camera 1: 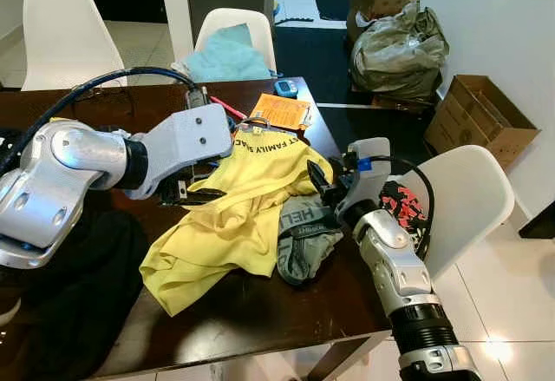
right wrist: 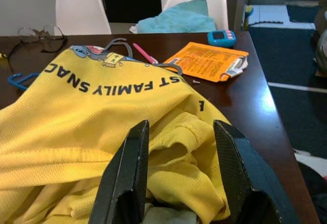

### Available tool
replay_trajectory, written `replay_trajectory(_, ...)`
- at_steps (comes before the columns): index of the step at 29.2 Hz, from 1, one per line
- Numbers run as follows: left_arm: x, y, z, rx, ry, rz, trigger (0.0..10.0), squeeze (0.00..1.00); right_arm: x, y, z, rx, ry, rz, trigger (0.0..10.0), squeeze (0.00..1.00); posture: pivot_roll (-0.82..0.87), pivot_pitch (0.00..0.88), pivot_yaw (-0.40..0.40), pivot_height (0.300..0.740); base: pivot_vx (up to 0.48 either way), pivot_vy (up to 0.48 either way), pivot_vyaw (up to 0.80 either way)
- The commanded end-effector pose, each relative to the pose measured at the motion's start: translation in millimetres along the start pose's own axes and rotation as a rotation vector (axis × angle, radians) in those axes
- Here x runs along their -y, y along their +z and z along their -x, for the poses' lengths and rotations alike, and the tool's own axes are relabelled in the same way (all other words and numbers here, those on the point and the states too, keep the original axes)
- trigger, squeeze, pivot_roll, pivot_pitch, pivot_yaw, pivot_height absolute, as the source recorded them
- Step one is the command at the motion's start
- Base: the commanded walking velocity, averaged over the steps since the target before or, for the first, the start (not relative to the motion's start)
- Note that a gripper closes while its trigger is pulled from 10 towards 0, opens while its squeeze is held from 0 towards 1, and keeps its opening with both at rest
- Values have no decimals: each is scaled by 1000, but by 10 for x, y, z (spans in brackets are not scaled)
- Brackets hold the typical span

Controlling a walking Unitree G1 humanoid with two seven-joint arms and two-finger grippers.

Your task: Hang hanger

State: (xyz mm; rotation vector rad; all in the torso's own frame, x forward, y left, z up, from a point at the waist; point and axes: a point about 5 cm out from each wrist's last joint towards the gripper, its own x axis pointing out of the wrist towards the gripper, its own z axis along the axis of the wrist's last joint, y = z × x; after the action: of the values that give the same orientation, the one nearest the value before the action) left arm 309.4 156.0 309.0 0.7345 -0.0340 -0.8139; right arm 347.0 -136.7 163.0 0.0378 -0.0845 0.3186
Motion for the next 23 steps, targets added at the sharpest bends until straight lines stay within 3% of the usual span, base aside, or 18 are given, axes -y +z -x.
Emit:
replay_trajectory(1, -388, 219, 27, 235, 394, 185, 10000, 0, -27, -42, 12, -12, -7, -14, 10000, 0, 6, 119, -28, 740, 0, 0, 0)
replay_trajectory(3, -388, 219, 27, 235, 394, 185, 10000, 0, -27, -42, 12, -12, -7, -14, 10000, 0, 6, 119, -28, 740, 0, 0, 0)
replay_trajectory(4, -441, 199, -37, 321, 537, 359, 10000, 0, -63, -43, 20, 1, -8, -22, 10000, 0, 6, 118, -23, 740, 0, 0, 0)
replay_trajectory(5, -441, 199, -37, 321, 537, 359, 10000, 0, -63, -43, 20, 1, -8, -22, 10000, 0, 6, 118, -23, 740, 0, 0, 0)
replay_trajectory(6, -368, 62, -95, 311, 632, 432, 10000, 0, -126, -42, 36, 18, 1, -19, 10000, 0, 0, 121, -14, 740, 0, 0, 0)
replay_trajectory(7, -368, 62, -95, 311, 632, 432, 10000, 0, -126, -42, 36, 18, 1, -19, 10000, 0, 0, 121, -14, 740, 0, 0, 0)
replay_trajectory(8, -239, -95, -134, 264, 672, 444, 10000, 0, -177, -35, 55, 38, 2, -29, 10000, 0, -3, 121, -12, 740, 0, 0, 0)
replay_trajectory(11, -239, -95, -134, 264, 672, 444, 10000, 0, -177, -35, 55, 38, 2, -29, 10000, 0, -3, 121, -12, 740, 0, 0, 0)
replay_trajectory(13, 33, -271, -121, 181, 704, 362, 10000, 0, -218, 14, 98, 86, -23, -54, 10000, 0, -5, 131, -10, 740, 0, 0, 0)
replay_trajectory(14, 33, -271, -121, 181, 704, 362, 10000, 0, -218, 14, 98, 86, -23, -54, 10000, 0, -5, 131, -10, 740, 0, 0, 0)
replay_trajectory(15, 173, -328, -129, 170, 685, 365, 10000, 0, -215, 50, 106, 110, -39, -62, 10000, 0, -7, 133, -8, 740, 0, 0, 0)
replay_trajectory(18, 173, -328, -129, 170, 685, 365, 10000, 0, -215, 50, 106, 110, -39, -62, 10000, 0, -7, 133, -8, 740, 0, 0, 0)
replay_trajectory(19, 303, -387, -133, 164, 677, 380, 10000, 0, -211, 99, 105, 141, -47, -68, 10000, 0, -5, 134, -5, 740, 0, 0, 0)
replay_trajectory(23, 475, -441, -174, 169, 679, 420, 10000, 0, -210, 191, 93, 185, -42, -72, 10000, 0, -5, 136, -9, 740, 0, 0, 0)
